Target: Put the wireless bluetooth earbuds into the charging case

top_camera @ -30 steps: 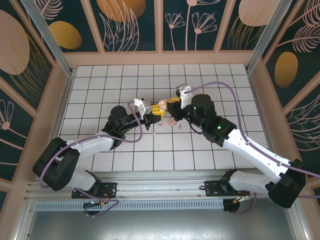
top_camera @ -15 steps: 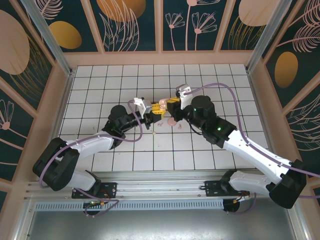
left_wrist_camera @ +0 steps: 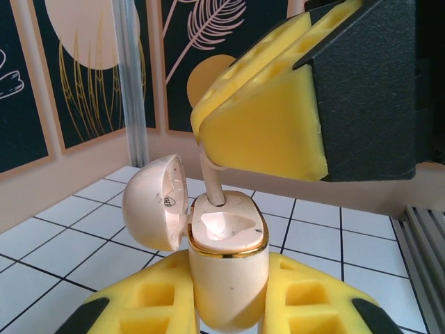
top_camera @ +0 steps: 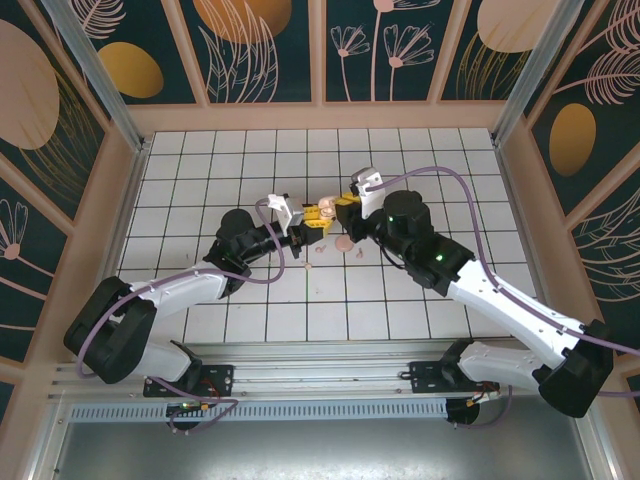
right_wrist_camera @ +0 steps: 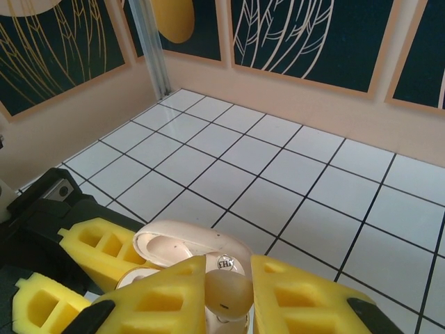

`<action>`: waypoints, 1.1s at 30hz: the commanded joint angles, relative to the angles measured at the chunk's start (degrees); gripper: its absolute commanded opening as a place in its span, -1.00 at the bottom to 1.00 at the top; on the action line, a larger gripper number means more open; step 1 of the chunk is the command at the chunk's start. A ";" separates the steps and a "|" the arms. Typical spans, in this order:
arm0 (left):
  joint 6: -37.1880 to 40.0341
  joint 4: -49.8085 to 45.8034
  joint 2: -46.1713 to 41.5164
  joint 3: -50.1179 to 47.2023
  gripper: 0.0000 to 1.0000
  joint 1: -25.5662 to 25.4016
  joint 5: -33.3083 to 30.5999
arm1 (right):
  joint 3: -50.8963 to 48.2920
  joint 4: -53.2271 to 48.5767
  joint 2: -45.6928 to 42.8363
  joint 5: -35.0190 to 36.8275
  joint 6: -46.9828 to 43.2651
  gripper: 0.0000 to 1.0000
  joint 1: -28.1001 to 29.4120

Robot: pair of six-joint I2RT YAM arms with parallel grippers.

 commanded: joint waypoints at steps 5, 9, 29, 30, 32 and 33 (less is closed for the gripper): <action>0.18 3.66 -3.03 2.14 -0.76 -0.01 -0.82 | 1.09 -7.73 -0.73 -0.13 -4.12 -0.59 1.30; 0.10 3.49 -2.93 2.34 -0.76 -0.01 -0.67 | 1.34 -8.33 -0.84 -4.42 -4.45 -0.53 1.31; 0.47 4.62 -3.25 -2.19 -0.76 0.00 -3.63 | 7.74 -7.47 -0.75 -25.38 8.35 -0.10 -9.25; -0.12 5.54 -3.09 -3.17 -0.76 -0.03 -3.89 | 7.94 -7.45 -0.65 -27.31 9.66 -0.11 -10.49; -1.19 6.90 -2.90 -5.01 -0.76 -0.09 -3.98 | 8.20 -7.70 -0.44 -30.03 11.29 -0.10 -12.42; -1.85 7.46 -2.75 -5.96 -0.76 -0.04 -4.37 | 8.39 -8.07 -0.23 -31.11 11.96 -0.11 -13.18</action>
